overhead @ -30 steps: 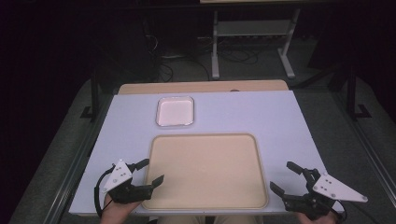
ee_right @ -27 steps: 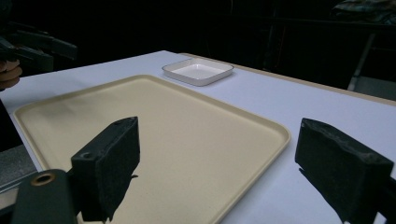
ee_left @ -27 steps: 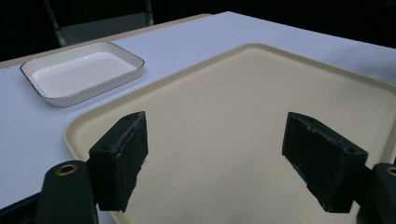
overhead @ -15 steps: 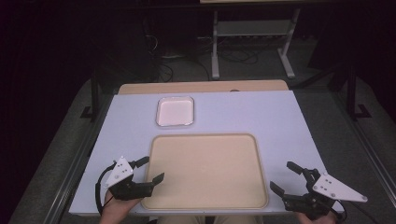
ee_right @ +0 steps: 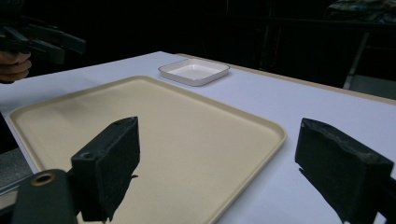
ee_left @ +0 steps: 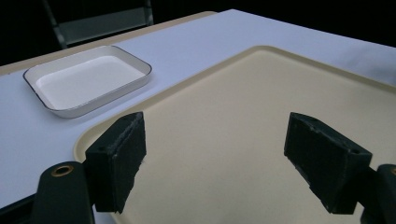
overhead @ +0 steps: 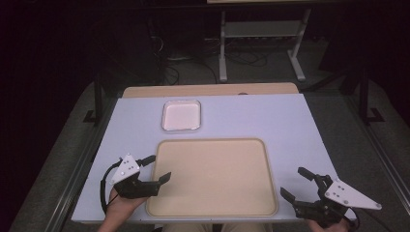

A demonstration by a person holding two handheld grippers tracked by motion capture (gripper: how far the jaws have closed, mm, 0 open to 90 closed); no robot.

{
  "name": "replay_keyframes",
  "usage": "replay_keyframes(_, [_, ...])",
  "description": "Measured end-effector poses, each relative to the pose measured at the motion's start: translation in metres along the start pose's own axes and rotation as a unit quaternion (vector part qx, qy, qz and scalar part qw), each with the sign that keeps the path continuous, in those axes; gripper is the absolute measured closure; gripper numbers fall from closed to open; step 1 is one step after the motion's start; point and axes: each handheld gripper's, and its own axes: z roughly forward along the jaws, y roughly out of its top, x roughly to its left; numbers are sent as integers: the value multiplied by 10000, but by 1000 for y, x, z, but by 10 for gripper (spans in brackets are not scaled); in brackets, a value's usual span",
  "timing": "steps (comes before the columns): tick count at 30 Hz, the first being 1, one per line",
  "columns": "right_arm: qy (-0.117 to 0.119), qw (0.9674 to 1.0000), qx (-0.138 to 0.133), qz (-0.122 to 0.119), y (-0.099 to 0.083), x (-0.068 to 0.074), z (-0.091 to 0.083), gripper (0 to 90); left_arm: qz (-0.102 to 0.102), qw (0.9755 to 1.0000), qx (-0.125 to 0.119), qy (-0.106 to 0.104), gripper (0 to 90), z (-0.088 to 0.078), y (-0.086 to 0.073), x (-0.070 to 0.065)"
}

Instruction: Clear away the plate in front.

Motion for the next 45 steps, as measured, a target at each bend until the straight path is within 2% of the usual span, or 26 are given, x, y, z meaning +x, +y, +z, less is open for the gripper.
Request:
replay_keyframes(18, [3,10000,-4,15,0,-1,0,131,18,9998,182,0,195,22,19,23])
replay_keyframes(22, [-7,10000,44,-21,0,0,0,132,44,9997,212,72,195,27,23,28])
replay_keyframes(24, [0,10000,41,-24,0,1,0,132,58,9994,308,158,195,31,23,32])
replay_keyframes(26, [19,10000,48,-21,0,1,0,132,-13,9990,386,232,196,37,25,39])
replay_keyframes(33, [7,10000,51,-46,0,1,0,132,-67,9984,472,291,202,47,31,49])
replay_keyframes(40, [17,10000,56,-23,0,1,0,132,-28,9972,700,259,199,61,40,61])
replay_keyframes(45, [26,10000,60,-17,0,1,0,132,-106,9971,706,278,199,66,46,70])
